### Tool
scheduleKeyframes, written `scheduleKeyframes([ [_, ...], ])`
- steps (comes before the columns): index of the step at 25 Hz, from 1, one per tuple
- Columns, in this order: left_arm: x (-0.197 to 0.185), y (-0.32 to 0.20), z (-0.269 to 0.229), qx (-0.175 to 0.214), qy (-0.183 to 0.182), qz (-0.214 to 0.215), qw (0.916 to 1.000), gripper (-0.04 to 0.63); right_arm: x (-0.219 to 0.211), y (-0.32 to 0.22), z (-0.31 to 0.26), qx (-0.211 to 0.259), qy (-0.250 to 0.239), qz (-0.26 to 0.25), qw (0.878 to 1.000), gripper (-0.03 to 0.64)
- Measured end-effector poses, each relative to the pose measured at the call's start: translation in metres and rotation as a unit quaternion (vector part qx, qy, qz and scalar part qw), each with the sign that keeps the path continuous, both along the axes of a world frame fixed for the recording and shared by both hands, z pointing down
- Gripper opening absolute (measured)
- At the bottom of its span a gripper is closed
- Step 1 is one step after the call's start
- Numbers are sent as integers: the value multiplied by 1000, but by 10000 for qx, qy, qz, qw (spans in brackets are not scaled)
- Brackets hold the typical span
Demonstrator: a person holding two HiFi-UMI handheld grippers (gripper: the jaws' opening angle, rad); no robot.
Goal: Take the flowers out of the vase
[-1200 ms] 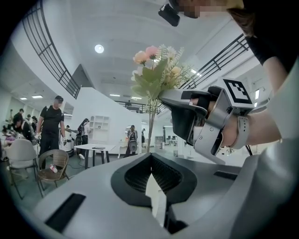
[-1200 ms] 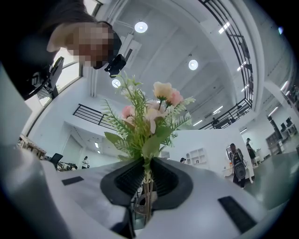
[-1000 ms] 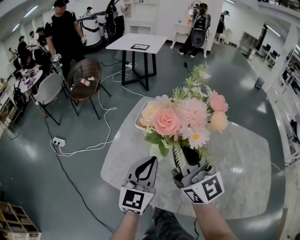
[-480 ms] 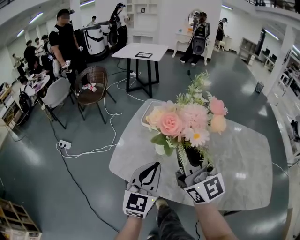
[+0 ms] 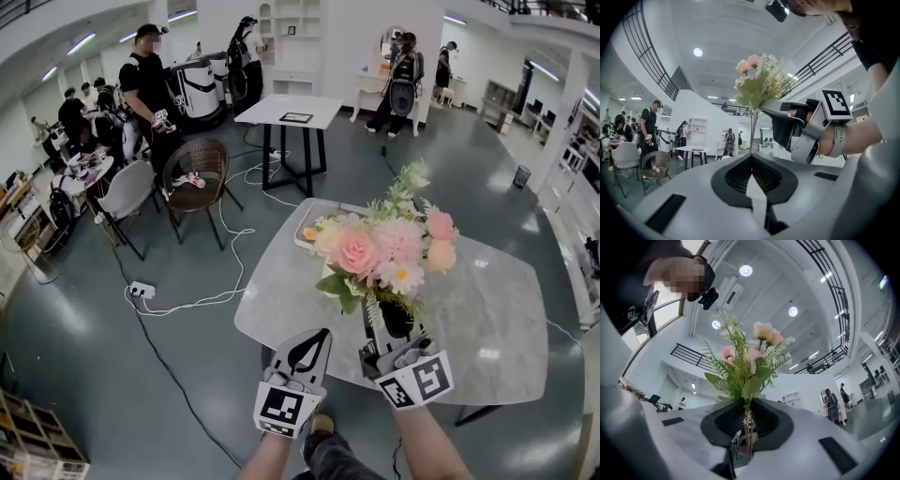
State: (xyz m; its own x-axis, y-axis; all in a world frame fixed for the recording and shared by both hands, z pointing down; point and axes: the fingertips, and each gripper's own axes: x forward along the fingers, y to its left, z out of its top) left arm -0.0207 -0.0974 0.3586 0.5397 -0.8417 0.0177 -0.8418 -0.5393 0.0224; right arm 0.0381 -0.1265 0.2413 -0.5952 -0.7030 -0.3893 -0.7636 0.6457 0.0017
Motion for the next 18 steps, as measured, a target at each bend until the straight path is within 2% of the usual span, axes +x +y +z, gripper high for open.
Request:
scheduleKeyframes([
  [4,1,-7,-16,-66,26,71,10000,13,2,-3,-13,3,33,59,10000,60],
  [12,11,-13,-25,137,81,322,9994,12,5,12,-8,37,124,117,9998,60],
  [18,5,-36,-33,184,42,328,9993,12,3,-3,-7,0,110,67,9999,60],
])
